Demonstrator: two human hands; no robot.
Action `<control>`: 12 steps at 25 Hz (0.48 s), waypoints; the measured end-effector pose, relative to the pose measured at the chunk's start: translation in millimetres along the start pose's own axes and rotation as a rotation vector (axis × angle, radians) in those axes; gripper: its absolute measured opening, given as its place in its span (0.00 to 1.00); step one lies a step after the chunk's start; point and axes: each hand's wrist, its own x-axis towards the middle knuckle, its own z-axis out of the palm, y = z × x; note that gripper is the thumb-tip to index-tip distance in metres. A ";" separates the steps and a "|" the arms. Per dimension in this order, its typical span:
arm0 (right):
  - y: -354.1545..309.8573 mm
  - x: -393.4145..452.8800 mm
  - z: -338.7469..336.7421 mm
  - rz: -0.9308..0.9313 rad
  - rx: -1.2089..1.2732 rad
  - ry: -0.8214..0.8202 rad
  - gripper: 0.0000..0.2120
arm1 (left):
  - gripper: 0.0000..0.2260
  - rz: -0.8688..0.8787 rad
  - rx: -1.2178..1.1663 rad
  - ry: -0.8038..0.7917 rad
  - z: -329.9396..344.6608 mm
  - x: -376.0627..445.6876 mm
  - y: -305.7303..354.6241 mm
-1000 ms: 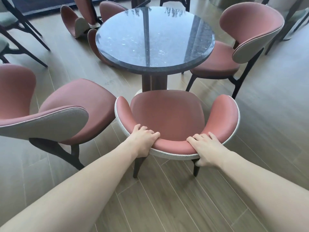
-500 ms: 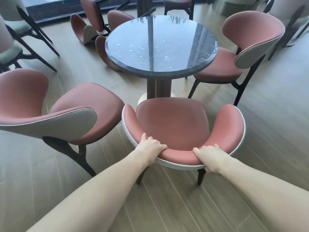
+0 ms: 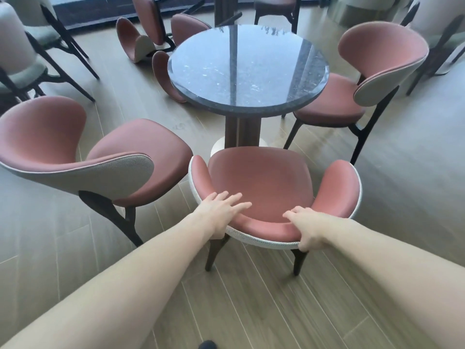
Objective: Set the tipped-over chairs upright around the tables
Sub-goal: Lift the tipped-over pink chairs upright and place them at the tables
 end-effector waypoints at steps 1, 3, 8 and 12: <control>-3.1 -7.3 -18.1 -0.031 0.006 0.032 0.35 | 0.45 -0.031 -0.011 0.033 -9.3 -15.5 -10.8; -12.8 -20.0 -57.3 -0.062 0.013 0.130 0.35 | 0.46 -0.107 -0.037 0.071 -29.1 -48.4 -35.8; -88.7 -45.8 -124.6 -0.102 0.217 0.327 0.31 | 0.46 -0.299 -0.154 0.181 -68.8 -147.1 -100.6; -173.4 -43.9 -106.6 -0.130 0.681 0.409 0.26 | 0.45 -0.400 -0.641 0.383 -69.9 -191.9 -131.2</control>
